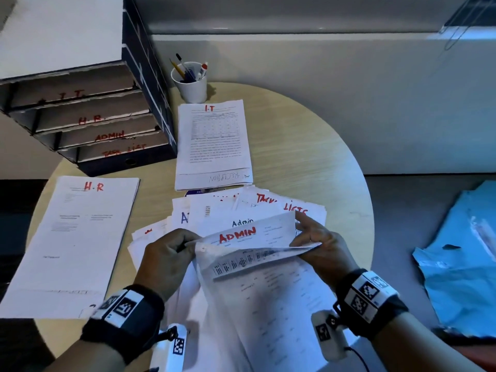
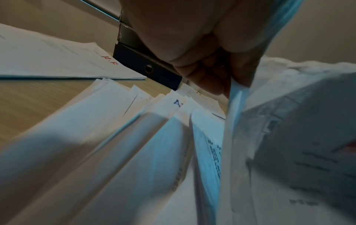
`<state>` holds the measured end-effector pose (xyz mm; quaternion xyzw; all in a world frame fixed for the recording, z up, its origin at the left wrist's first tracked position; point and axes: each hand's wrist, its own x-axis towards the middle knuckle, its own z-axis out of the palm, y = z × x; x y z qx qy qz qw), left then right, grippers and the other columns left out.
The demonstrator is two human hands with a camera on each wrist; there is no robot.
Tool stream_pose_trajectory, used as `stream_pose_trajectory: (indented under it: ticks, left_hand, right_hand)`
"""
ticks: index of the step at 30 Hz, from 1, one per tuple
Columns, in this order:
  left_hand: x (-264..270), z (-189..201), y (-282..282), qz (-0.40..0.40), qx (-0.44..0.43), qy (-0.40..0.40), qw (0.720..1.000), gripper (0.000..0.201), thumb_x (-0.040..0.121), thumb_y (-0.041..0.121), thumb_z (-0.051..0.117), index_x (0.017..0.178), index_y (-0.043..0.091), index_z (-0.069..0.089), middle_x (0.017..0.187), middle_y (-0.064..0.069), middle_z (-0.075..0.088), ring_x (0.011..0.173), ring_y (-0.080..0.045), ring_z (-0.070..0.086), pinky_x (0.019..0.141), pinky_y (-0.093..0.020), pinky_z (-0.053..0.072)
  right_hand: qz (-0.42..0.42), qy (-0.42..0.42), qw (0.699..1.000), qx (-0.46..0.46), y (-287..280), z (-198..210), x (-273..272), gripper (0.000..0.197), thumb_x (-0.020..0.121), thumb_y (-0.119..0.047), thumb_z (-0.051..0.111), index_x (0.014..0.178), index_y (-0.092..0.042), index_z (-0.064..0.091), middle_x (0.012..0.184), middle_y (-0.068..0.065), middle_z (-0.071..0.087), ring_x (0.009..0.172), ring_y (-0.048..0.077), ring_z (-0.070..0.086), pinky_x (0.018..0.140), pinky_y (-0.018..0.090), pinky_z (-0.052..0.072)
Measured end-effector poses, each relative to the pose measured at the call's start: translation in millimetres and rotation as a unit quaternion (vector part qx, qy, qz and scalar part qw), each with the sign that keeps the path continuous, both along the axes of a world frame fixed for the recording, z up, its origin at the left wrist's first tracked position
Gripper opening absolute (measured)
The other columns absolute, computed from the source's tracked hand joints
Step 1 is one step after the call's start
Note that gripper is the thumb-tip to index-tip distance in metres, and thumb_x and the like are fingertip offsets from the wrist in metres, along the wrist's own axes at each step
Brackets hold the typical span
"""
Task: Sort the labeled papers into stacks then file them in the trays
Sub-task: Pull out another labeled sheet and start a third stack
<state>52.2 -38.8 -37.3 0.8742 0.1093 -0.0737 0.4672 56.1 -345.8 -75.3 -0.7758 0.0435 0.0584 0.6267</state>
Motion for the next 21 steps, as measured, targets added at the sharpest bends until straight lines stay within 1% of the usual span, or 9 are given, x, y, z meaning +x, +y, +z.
stream_pose_trajectory:
  ticks: [3, 5, 7, 9, 10, 12, 15, 19, 21]
  left_hand:
    - [-2, -2, 1, 0.001, 0.003, 0.003, 1.0, 0.024, 0.089, 0.006, 0.07, 0.079, 0.028, 0.07, 0.081, 0.016, 0.07, 0.081, 0.006, 0.059, 0.06, -0.004, 0.042]
    - [-3, -5, 1, -0.01, 0.004, -0.004, 1.0, 0.026, 0.09, 0.004, 0.067, 0.081, 0.029, 0.069, 0.083, 0.016, 0.07, 0.083, 0.006, 0.059, 0.061, -0.002, 0.041]
    - [-5, -10, 3, -0.011, -0.018, -0.015, 1.0, 0.029, 0.092, 0.003, 0.065, 0.086, 0.031, 0.069, 0.085, 0.017, 0.071, 0.086, 0.007, 0.06, 0.069, -0.002, 0.041]
    - [-8, -18, 4, 0.011, -0.072, 0.003, 0.997, 0.031, 0.091, 0.001, 0.066, 0.095, 0.032, 0.07, 0.095, 0.014, 0.074, 0.093, -0.001, 0.064, 0.083, -0.017, 0.05]
    - [-11, -21, 2, 0.027, -0.106, 0.024, 0.994, 0.032, 0.09, -0.001, 0.066, 0.099, 0.03, 0.071, 0.098, 0.007, 0.075, 0.098, -0.011, 0.066, 0.088, -0.029, 0.053]
    - [-16, -25, -3, 0.056, -0.154, 0.057, 0.985, 0.027, 0.089, -0.003, 0.067, 0.097, 0.022, 0.074, 0.095, -0.003, 0.076, 0.096, -0.023, 0.068, 0.087, -0.042, 0.054]
    - [-22, -27, -9, 0.063, -0.174, 0.063, 0.981, 0.01, 0.089, 0.002, 0.069, 0.082, 0.008, 0.073, 0.076, -0.014, 0.07, 0.071, -0.02, 0.059, 0.069, -0.033, 0.052]
    - [-16, -18, -17, 0.056, -0.149, 0.033, 0.987, 0.044, 0.081, -0.025, 0.052, 0.073, 0.014, 0.071, 0.069, 0.008, 0.068, 0.065, 0.004, 0.061, 0.065, -0.013, 0.048]
    - [-12, -12, -21, 0.019, -0.156, 0.018, 0.987, 0.039, 0.081, -0.025, 0.057, 0.076, 0.011, 0.072, 0.067, 0.012, 0.071, 0.068, 0.007, 0.063, 0.067, -0.013, 0.049]
  right_hand:
    - [0.025, 0.019, 0.999, -0.025, 8, 2, 7, 0.021, 0.073, 0.0, 0.078, 0.067, -0.02, 0.076, 0.119, -0.007, 0.07, 0.107, 0.019, 0.067, 0.083, 0.039, 0.057]
    - [-0.002, 0.024, 0.998, -0.051, 12, 3, 4, 0.025, 0.075, -0.002, 0.078, 0.065, -0.024, 0.074, 0.096, -0.016, 0.074, 0.091, 0.015, 0.068, 0.073, 0.028, 0.056]
    - [-0.03, 0.007, 0.997, -0.075, 15, 1, -1, 0.03, 0.073, 0.002, 0.079, 0.064, -0.025, 0.073, 0.082, -0.024, 0.072, 0.078, 0.003, 0.065, 0.066, 0.013, 0.049]
    - [-0.039, -0.003, 0.995, -0.091, 15, -2, -8, 0.027, 0.071, 0.004, 0.08, 0.065, -0.021, 0.073, 0.072, -0.019, 0.071, 0.067, -0.001, 0.061, 0.06, 0.01, 0.045]
    - [-0.043, -0.001, 0.996, -0.084, 14, -2, -12, 0.025, 0.071, 0.006, 0.079, 0.065, -0.018, 0.074, 0.068, -0.014, 0.07, 0.062, 0.0, 0.059, 0.057, 0.011, 0.044]
    - [-0.055, 0.009, 0.997, -0.043, 9, -1, -20, 0.025, 0.07, 0.011, 0.078, 0.063, -0.013, 0.074, 0.066, -0.006, 0.071, 0.058, 0.002, 0.059, 0.056, 0.014, 0.044]
    - [-0.064, 0.018, 0.998, 0.018, 0, 2, -29, 0.022, 0.068, 0.011, 0.079, 0.063, -0.01, 0.075, 0.072, 0.001, 0.074, 0.063, 0.009, 0.062, 0.06, 0.017, 0.048]
    - [-0.027, 0.054, 0.998, 0.036, -7, 3, -29, 0.014, 0.07, 0.006, 0.079, 0.066, -0.006, 0.074, 0.081, 0.011, 0.074, 0.072, 0.017, 0.064, 0.068, 0.025, 0.051]
    - [-0.03, 0.063, 0.997, 0.026, -8, 2, -28, 0.02, 0.068, 0.009, 0.079, 0.065, -0.011, 0.075, 0.076, 0.01, 0.074, 0.066, 0.012, 0.063, 0.065, 0.022, 0.051]
